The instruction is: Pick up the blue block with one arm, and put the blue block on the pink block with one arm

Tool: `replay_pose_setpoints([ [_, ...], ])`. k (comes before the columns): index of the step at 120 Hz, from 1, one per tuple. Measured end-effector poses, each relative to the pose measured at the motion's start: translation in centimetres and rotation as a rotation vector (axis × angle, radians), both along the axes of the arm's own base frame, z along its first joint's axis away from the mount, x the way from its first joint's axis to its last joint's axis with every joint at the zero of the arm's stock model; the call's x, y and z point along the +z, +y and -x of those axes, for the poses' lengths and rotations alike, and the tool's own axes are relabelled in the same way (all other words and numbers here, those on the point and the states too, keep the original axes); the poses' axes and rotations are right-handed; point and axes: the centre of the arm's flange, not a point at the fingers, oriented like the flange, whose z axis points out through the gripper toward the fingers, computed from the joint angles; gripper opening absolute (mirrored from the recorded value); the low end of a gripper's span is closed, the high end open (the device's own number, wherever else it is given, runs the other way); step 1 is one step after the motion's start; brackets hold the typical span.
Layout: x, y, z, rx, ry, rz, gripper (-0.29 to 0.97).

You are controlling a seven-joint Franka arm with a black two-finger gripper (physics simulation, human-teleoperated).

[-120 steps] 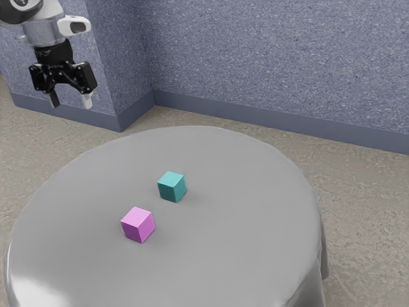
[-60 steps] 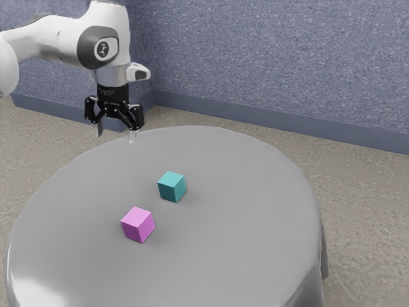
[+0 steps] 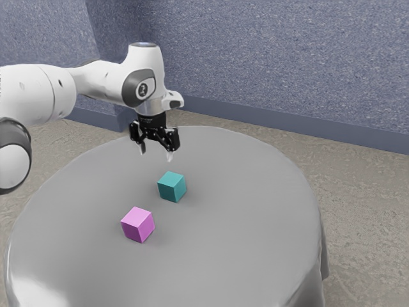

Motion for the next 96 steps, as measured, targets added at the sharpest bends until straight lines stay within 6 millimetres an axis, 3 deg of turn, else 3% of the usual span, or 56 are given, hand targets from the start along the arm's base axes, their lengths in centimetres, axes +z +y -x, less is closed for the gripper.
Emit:
replay_pose_setpoints([
  [19,-1.6,-1.1,0.1,0.051,-0.026,0.076,0.68],
  [65,-6.1,-0.6,-0.9,0.101,-0.046,0.116,0.68],
  [96,-7.2,-0.3,-1.4,0.066,-0.066,0.117,0.68],
])
